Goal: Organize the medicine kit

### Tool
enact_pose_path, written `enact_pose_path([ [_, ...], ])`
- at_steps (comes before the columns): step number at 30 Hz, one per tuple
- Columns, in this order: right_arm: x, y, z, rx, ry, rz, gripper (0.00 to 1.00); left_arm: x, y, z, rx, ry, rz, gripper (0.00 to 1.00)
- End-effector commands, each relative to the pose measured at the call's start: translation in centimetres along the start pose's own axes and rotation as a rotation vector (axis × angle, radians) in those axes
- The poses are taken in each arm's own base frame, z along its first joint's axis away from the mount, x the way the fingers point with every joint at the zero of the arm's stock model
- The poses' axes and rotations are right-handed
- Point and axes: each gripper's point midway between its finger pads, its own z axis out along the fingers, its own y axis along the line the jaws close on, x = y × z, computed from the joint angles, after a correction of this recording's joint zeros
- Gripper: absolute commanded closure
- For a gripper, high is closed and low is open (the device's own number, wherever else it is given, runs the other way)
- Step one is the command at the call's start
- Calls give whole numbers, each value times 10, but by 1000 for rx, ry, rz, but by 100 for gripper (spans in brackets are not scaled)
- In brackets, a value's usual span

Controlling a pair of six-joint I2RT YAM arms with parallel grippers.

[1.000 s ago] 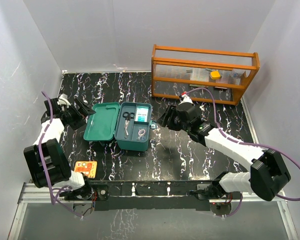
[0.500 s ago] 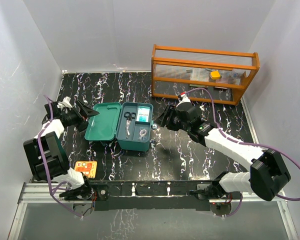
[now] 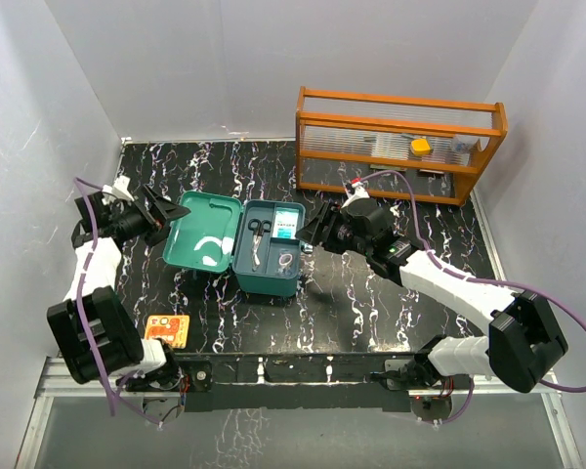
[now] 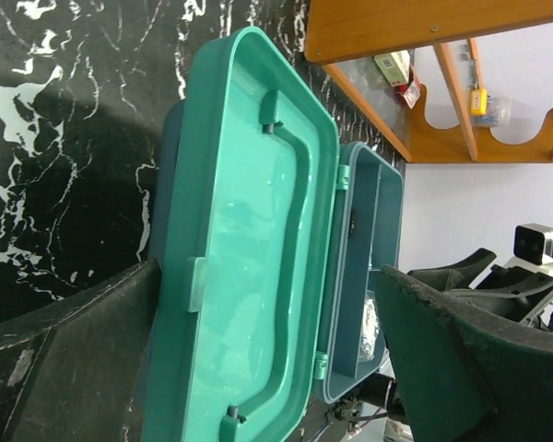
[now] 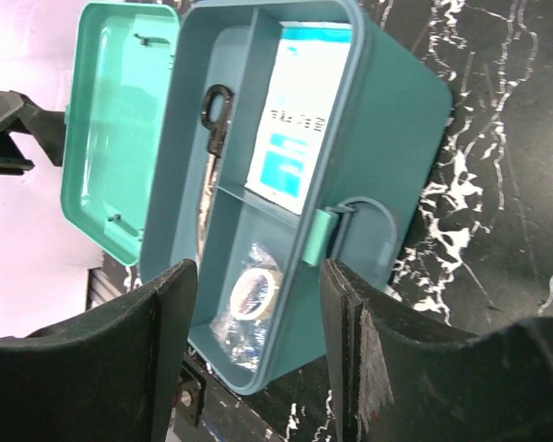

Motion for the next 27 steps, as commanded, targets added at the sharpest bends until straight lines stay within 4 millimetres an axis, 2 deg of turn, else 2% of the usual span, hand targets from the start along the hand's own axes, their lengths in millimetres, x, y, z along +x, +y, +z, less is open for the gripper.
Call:
enact_pose_path([
  [1,-15,35,0,-140,-37,26,46,-3,-44,-20,98,-14,48,1],
  [5,-12,31,6,-122,-23,50,46,3,-81,-34,244,-17,74,1],
  [7,-12,26,9,-97,-31,64,46,6,-90,-41,255,-32,96,1],
  [10,-13,16,10,-48,-42,74,46,10,-99,-44,266,-31,112,1],
  [14,-11,14,6,-21,-30,100,46,16,-105,-43,280,-11,118,1],
  [21,5,10,-1,-21,12,138,46,27,-120,-43,335,20,141,1],
  [27,16,19,3,-70,75,157,45,39,-146,-48,423,51,204,1],
])
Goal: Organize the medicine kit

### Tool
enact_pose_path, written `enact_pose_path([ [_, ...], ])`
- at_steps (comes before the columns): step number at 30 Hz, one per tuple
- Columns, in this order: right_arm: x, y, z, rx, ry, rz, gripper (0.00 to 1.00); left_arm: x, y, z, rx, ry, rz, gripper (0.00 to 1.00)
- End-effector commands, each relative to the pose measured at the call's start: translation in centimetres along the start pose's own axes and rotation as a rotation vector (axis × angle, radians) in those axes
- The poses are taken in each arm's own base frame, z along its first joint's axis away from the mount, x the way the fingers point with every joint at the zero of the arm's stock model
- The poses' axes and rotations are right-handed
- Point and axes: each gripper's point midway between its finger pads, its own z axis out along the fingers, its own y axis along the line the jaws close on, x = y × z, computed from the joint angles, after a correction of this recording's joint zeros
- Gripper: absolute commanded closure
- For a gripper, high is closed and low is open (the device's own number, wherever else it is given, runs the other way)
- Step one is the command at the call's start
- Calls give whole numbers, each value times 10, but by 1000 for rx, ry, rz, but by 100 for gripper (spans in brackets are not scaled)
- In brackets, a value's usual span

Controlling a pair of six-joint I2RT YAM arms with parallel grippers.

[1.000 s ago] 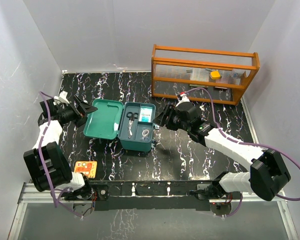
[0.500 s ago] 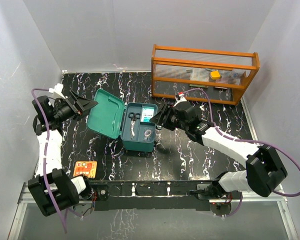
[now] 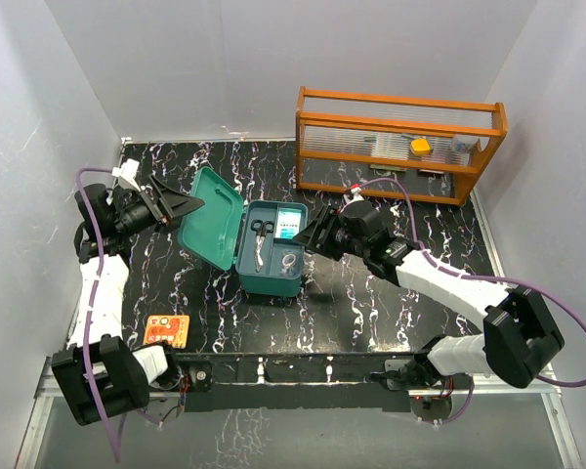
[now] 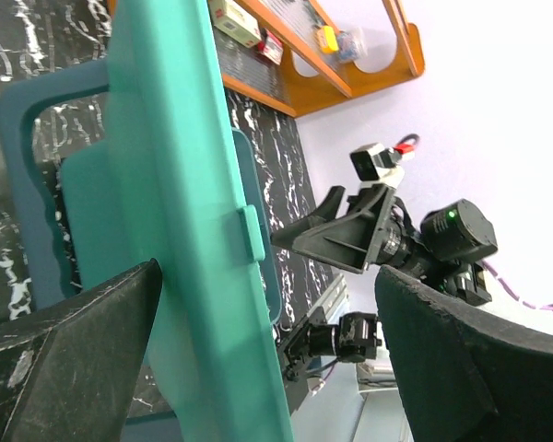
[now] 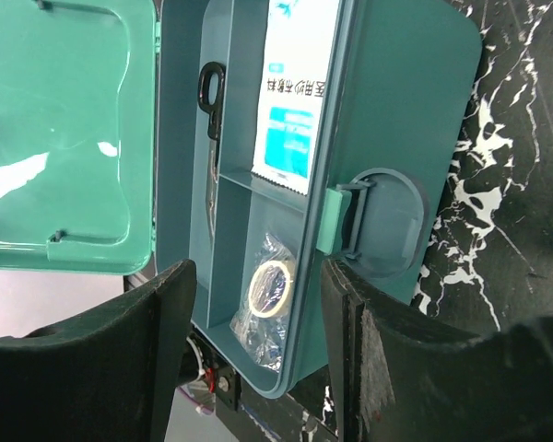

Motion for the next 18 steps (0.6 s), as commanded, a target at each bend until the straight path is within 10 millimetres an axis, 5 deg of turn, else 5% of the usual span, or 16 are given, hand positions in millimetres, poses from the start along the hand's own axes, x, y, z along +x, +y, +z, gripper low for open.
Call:
enact_pose_path([
  [1,7,18,-1,-78,43,23,45,12,-40,-4,129,32,80,1],
  [8,12,26,1,-119,77,47,45,17,-60,-4,177,25,94,1],
  [18,6,23,-2,-119,30,67,45,51,-71,23,216,108,66,1],
])
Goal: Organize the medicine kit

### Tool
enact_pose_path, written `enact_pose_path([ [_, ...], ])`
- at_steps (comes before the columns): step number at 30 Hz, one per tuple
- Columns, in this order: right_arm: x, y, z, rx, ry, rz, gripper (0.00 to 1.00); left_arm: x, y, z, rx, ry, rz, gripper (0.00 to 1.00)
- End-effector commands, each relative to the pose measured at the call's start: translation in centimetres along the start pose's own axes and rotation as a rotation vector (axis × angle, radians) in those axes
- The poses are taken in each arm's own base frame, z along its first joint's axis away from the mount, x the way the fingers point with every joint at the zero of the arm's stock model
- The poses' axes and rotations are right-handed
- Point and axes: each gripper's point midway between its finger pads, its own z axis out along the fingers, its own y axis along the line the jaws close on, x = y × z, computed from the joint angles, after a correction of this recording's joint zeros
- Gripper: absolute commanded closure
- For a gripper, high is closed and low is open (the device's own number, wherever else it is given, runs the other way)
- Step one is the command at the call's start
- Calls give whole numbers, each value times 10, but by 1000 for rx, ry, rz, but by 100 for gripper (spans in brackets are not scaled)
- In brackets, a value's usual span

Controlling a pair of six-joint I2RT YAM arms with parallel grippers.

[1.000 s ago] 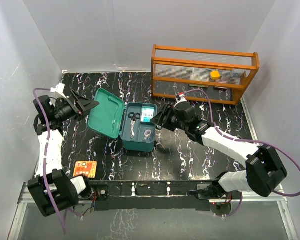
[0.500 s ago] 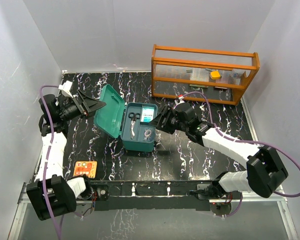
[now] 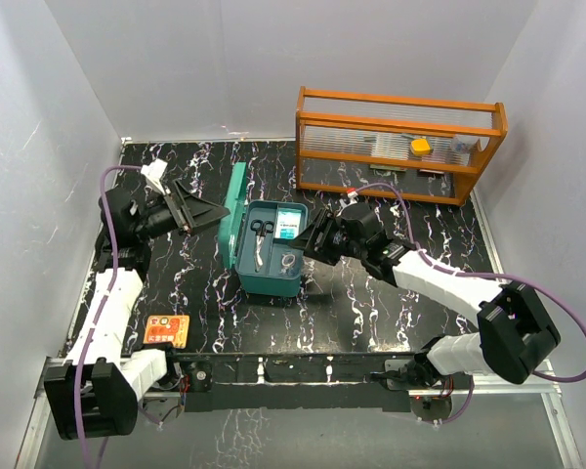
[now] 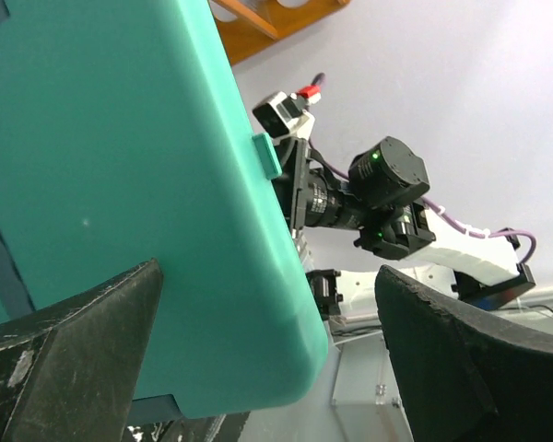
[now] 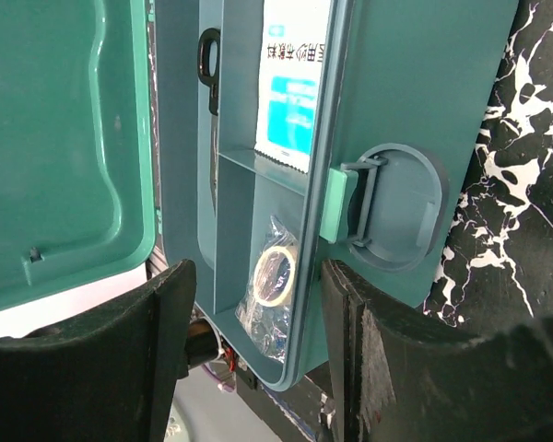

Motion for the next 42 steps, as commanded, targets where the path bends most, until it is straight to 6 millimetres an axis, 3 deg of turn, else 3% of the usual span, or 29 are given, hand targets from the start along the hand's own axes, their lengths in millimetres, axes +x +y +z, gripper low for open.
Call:
enact_pose_path([
  [1,-10,22,-8,-84,-54,2,45,7,-12,9,39,18,22,1],
  [5,-21,14,-20,-45,-141,24,46,10,-15,13,64,22,5,1],
  [12,-51,11,-61,-21,-363,26,46,15,-14,19,90,31,-15,1],
  [18,-56,28,-72,-46,-361,-97,45,18,-15,24,115,30,-42,1],
  [22,-60,58,-76,-138,-350,-179,45,17,-5,29,81,13,-88,2],
  [25,-66,76,-73,-172,-341,-206,44,12,1,33,58,-18,-118,2],
  [28,-63,81,-62,-175,-296,-230,44,11,2,34,45,-13,-102,2],
  [36,-51,41,-20,-1,-160,-284,46,5,46,25,-259,-15,33,1],
  [42,-49,16,-9,89,-147,-299,56,33,73,31,-247,82,-72,2],
])
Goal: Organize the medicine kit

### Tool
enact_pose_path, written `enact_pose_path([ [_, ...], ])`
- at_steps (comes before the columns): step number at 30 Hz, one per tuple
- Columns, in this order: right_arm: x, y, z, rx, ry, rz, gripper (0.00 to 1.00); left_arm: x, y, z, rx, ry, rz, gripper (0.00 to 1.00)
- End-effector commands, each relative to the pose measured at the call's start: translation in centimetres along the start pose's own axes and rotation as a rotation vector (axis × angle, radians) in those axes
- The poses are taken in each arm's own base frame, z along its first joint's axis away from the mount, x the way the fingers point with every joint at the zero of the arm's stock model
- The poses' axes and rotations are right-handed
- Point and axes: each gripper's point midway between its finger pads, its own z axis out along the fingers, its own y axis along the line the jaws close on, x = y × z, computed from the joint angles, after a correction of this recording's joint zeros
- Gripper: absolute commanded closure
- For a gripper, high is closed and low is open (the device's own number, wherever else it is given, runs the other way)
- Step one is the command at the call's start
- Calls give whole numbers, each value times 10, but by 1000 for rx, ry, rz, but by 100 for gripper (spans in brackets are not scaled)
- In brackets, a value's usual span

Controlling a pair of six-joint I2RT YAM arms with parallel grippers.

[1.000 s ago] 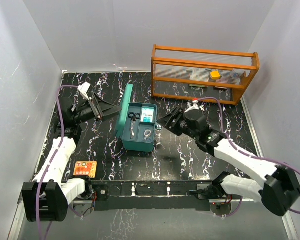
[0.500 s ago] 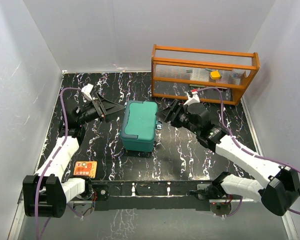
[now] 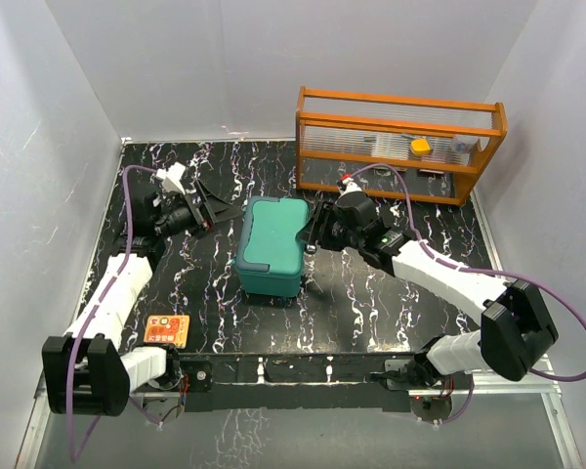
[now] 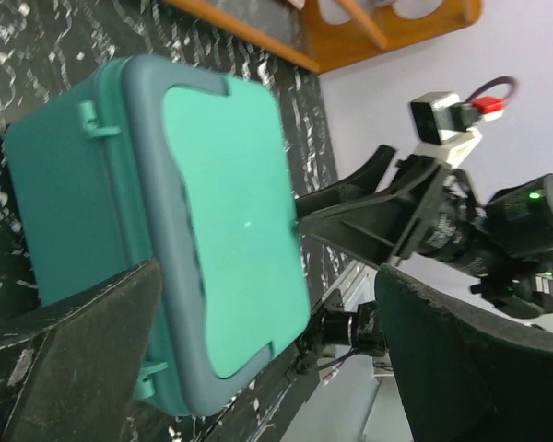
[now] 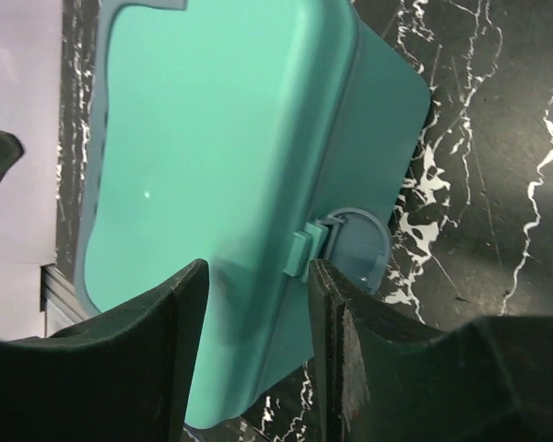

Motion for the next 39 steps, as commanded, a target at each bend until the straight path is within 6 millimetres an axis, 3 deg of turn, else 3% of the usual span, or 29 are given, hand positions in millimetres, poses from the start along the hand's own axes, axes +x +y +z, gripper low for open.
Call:
enact_pose_path([
  [1,-17,7,-2,3,-51,-51,59,28,29,6,-39,92,-69,2],
  [7,-3,-7,7,50,8,-61,76,35,40,11,-37,103,-103,7],
  [10,0,-9,8,56,21,-61,78,42,52,13,-67,125,-136,7],
  [15,-30,6,-8,4,-96,-59,61,51,57,16,-49,150,-176,8],
  [18,-44,4,-18,-6,-149,-15,48,52,58,17,-45,155,-176,7],
  [23,-44,-9,-25,-32,-187,33,21,55,62,20,-44,190,-189,8],
  [27,-39,-16,-26,-63,-200,84,9,57,64,23,-35,231,-204,9],
  [33,-37,-27,-21,-133,-211,223,3,56,64,25,-25,240,-196,9],
  [39,-32,-9,-14,-313,-178,332,2,59,71,29,-31,270,-214,9],
])
